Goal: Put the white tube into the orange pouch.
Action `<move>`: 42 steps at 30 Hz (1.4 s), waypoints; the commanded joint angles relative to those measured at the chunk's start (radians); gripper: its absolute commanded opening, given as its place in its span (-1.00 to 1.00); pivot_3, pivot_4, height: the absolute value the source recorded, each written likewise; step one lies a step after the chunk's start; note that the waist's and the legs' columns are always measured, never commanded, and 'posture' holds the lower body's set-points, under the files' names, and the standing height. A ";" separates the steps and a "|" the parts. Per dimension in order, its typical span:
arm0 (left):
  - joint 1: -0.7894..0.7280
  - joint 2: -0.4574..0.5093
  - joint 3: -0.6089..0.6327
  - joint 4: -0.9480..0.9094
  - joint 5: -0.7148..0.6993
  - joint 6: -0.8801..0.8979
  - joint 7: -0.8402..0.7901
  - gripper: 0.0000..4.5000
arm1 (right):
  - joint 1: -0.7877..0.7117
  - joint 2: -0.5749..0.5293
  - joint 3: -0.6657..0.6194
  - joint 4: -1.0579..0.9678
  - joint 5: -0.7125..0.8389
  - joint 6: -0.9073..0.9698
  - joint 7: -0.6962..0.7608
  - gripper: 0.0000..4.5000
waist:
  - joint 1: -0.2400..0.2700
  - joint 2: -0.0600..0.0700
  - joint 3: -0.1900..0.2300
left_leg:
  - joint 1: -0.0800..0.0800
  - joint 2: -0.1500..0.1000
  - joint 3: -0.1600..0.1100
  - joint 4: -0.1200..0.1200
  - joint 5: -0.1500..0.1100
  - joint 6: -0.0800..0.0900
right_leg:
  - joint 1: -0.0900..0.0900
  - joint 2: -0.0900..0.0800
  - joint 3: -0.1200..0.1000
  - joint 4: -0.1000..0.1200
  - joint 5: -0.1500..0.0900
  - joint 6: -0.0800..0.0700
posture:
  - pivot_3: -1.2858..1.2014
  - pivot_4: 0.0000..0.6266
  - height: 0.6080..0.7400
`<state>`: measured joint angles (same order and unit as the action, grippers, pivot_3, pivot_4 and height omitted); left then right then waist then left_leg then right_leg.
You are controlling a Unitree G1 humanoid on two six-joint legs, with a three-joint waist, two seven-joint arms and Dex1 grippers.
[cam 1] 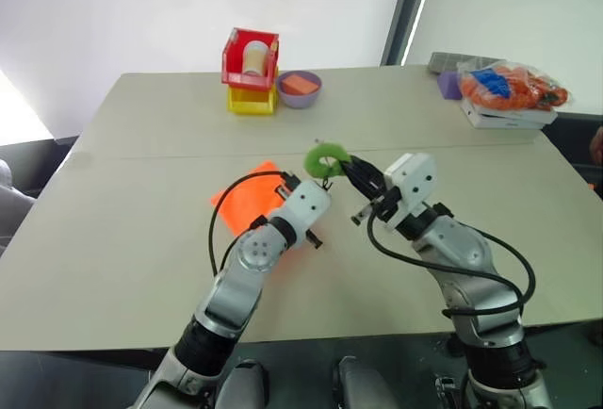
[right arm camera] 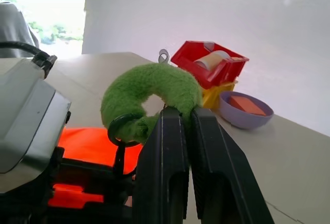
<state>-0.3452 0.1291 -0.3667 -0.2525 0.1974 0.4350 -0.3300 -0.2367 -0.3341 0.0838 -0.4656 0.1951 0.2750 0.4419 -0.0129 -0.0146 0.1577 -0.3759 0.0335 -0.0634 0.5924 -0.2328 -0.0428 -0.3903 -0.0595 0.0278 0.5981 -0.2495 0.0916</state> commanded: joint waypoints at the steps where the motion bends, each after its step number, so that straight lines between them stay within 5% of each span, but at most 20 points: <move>1: 0.003 0.007 0.017 -0.040 -0.006 -0.067 0.006 -0.83 | -0.001 -0.005 0.011 -0.042 -0.014 -0.039 0.010 -1.00 | 0.000 0.000 0.000 | 0.000 0.000 0.000 0.000 0.000 0.000 | 0.000 0.000 0.000 0.000 0.000 0.000 | 0.03 -0.52 1.00; 21: 0.053 0.167 0.043 -0.027 -0.058 -0.037 -0.142 -0.83 | -0.049 -0.007 -0.063 0.068 -0.120 -0.078 -0.093 -1.00 | -0.001 0.000 0.000 | 0.000 0.000 0.000 0.001 0.000 0.000 | 0.001 0.000 0.000 0.000 0.001 -0.001 | 0.03 -0.52 1.00; 42: 0.130 0.395 0.046 -0.055 -0.120 0.003 -0.354 -0.83 | -0.126 -0.058 -0.133 0.244 -0.263 0.076 -0.254 -1.00 | -0.003 0.000 0.000 | 0.000 0.000 0.000 0.000 0.000 0.000 | 0.000 -0.001 0.000 0.000 0.001 -0.002 | 0.03 -0.52 1.00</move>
<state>-0.2309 0.5037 -0.3347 -0.3075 0.0764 0.4283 -0.6749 -0.3294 -0.3708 0.0141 -0.2074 -0.0436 0.3548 0.2285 -0.0155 -0.0142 0.1576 -0.3757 0.0336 -0.0630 0.5927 -0.2328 -0.0428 -0.3903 -0.0602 0.0279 0.5982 -0.2487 0.0899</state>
